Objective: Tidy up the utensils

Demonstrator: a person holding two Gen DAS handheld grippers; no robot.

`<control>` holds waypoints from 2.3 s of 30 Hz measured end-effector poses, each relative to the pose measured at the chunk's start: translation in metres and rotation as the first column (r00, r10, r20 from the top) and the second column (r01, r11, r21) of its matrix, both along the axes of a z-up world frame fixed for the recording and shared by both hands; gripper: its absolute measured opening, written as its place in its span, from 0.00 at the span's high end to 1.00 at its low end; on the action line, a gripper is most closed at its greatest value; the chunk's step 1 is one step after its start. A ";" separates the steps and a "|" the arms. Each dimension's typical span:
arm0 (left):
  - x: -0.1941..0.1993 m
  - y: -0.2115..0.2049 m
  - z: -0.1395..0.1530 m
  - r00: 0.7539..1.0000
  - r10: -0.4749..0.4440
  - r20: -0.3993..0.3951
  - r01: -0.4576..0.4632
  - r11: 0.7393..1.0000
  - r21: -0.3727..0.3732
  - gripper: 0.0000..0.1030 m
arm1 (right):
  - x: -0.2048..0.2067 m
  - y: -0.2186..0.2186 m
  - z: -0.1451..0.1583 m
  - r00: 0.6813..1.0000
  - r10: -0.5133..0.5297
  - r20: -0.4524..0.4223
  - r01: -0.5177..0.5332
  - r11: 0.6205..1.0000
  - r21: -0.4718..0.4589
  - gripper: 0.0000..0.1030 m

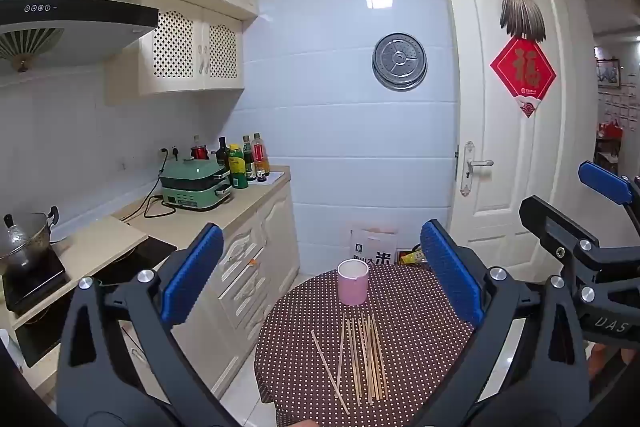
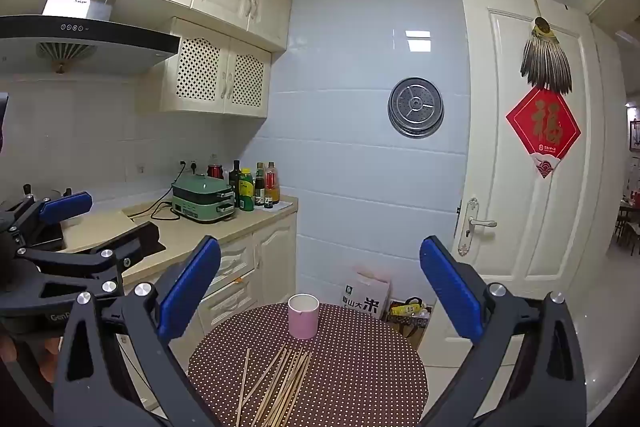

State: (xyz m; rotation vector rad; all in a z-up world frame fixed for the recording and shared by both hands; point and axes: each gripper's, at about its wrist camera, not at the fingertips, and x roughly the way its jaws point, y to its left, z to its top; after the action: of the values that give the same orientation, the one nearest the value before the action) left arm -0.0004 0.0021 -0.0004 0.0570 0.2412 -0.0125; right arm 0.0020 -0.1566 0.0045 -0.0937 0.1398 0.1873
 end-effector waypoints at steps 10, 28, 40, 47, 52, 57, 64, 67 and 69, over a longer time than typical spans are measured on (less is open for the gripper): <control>0.004 -0.003 0.001 1.000 0.004 0.002 -0.004 1.000 0.009 0.06 | 0.001 -0.003 0.002 1.000 0.003 -0.006 -0.003 1.000 0.007 0.07; 0.006 0.001 0.002 1.000 0.006 0.008 -0.006 1.000 0.018 0.06 | 0.001 -0.005 0.002 1.000 -0.006 -0.006 0.006 1.000 0.012 0.07; 0.005 -0.005 0.003 1.000 0.007 0.008 -0.007 1.000 0.025 0.06 | 0.003 -0.010 0.003 1.000 -0.008 -0.013 0.008 1.000 0.023 0.07; 0.006 -0.010 0.005 1.000 0.010 0.008 -0.010 0.999 0.031 0.06 | 0.005 -0.013 0.002 1.000 -0.008 -0.014 0.008 1.000 0.028 0.07; 0.009 -0.011 0.007 1.000 0.013 0.009 -0.013 0.999 0.035 0.06 | 0.006 -0.013 0.001 1.000 -0.008 -0.013 0.009 1.000 0.030 0.07; 0.012 -0.012 0.006 1.000 0.017 0.010 -0.018 0.999 0.040 0.06 | 0.008 -0.013 0.001 1.000 -0.006 -0.015 0.007 0.999 0.031 0.07; 0.017 -0.011 0.003 1.000 0.021 0.002 -0.021 0.999 0.040 0.06 | 0.013 -0.015 0.000 1.000 -0.002 -0.021 0.003 1.000 0.031 0.07; 0.018 -0.012 0.002 1.000 0.022 0.000 -0.022 0.999 0.040 0.06 | 0.015 -0.015 -0.001 1.000 -0.001 -0.024 0.002 0.999 0.033 0.07; 0.019 -0.012 0.001 1.000 0.022 0.000 -0.022 0.999 0.039 0.06 | 0.016 -0.015 -0.001 1.000 0.000 -0.025 0.001 0.999 0.034 0.07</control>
State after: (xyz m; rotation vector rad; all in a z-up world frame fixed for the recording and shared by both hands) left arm 0.0185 -0.0099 0.0010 0.0934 0.2426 0.0140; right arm 0.0182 -0.1718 0.0032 -0.0578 0.1617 0.1904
